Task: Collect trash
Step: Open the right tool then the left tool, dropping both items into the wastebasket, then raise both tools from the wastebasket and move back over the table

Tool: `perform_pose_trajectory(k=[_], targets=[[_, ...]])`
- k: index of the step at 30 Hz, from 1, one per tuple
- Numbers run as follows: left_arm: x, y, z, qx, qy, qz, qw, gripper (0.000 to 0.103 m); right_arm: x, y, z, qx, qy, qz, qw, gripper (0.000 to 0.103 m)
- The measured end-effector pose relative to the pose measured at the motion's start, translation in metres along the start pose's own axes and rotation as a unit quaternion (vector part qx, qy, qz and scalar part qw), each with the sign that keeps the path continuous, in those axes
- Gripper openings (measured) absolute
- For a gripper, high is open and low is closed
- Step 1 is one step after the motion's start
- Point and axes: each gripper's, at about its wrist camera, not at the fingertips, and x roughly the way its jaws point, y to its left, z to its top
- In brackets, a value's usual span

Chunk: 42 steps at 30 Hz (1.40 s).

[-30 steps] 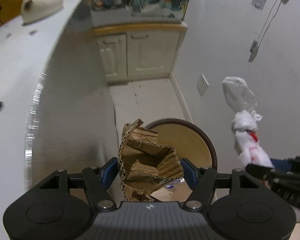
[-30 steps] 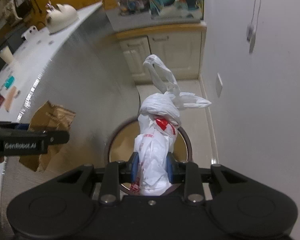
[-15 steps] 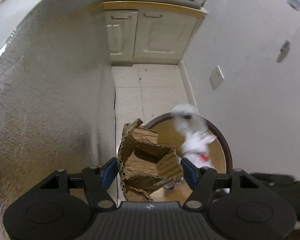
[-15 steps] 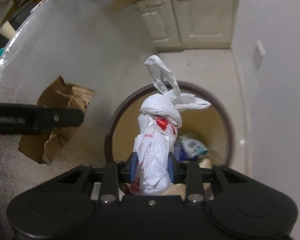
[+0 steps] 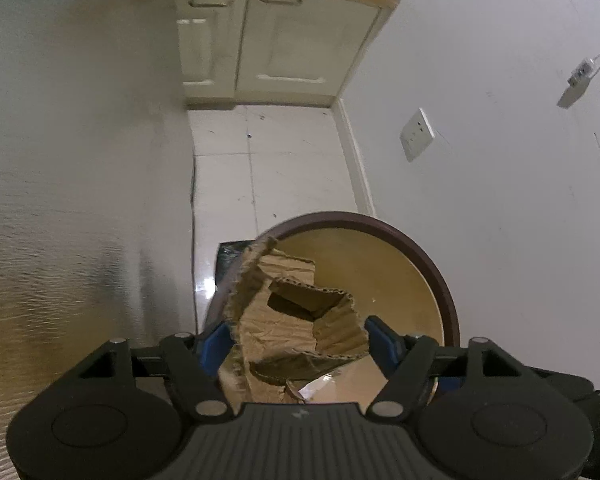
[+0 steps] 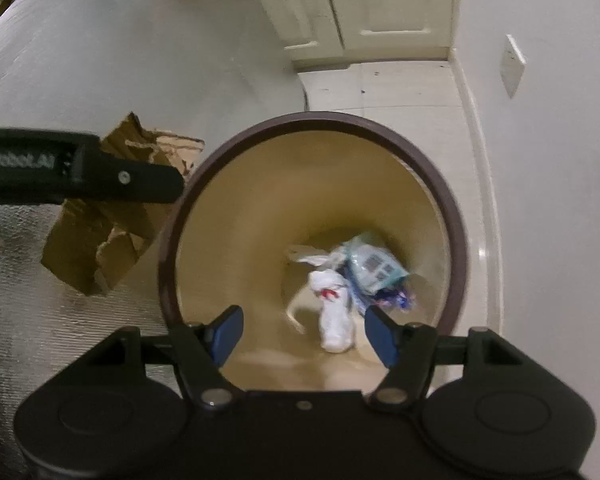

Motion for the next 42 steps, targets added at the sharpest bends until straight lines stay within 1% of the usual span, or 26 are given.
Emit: perform_pose_trajectory(k=[1,2,3,4,7,12,21,27,30,36,41,42], targets=[[0.005,-0.001,0.0,-0.001,0.002,-0.002,1.0,0.08,-0.002,-0.003,-0.001,0.001,0.0,-0.003,1.0,0.068],[0.009,-0.001,-0.001,-0.003,0.007,0.0,1.0,0.084,-0.002,-0.006,-0.001,0.002,0.0,-0.005,1.0,0.068],[0.013,0.0,-0.002,-0.006,0.012,0.005,0.9999,0.09,-0.002,-0.008,-0.001,0.002,0.001,-0.007,1.0,0.068],[0.016,0.001,-0.004,-0.009,0.018,0.009,0.9998,0.092,-0.003,-0.01,0.0,0.002,0.002,-0.008,1.0,0.068],[0.022,0.005,-0.008,-0.008,0.035,0.016,0.9992,0.093,-0.002,-0.012,0.001,0.0,0.002,-0.01,1.0,0.069],[0.019,0.01,-0.017,0.002,0.05,0.029,0.9983,0.094,-0.004,-0.012,0.001,-0.01,0.004,-0.014,1.0,0.069],[0.009,0.013,-0.028,0.023,0.061,0.048,0.9967,0.098,-0.013,-0.011,0.0,-0.007,0.002,-0.017,1.0,0.069],[0.0,0.012,-0.032,0.027,0.061,0.055,0.9963,0.103,-0.024,-0.015,0.001,0.003,-0.001,-0.027,1.0,0.07],[-0.006,0.012,-0.032,0.025,0.058,0.057,0.9964,0.103,-0.032,-0.017,0.001,0.008,-0.007,-0.032,0.999,0.074],[-0.024,0.014,-0.034,0.021,0.047,0.059,0.9969,0.103,-0.053,-0.016,0.001,0.011,-0.024,-0.041,0.999,0.086],[-0.042,0.014,-0.039,0.018,0.039,0.06,0.9972,0.103,-0.07,-0.008,0.0,0.004,-0.038,-0.049,0.998,0.103],[-0.046,0.014,-0.04,0.017,0.037,0.06,0.9974,0.103,-0.073,-0.007,0.0,0.003,-0.041,-0.051,0.998,0.103]])
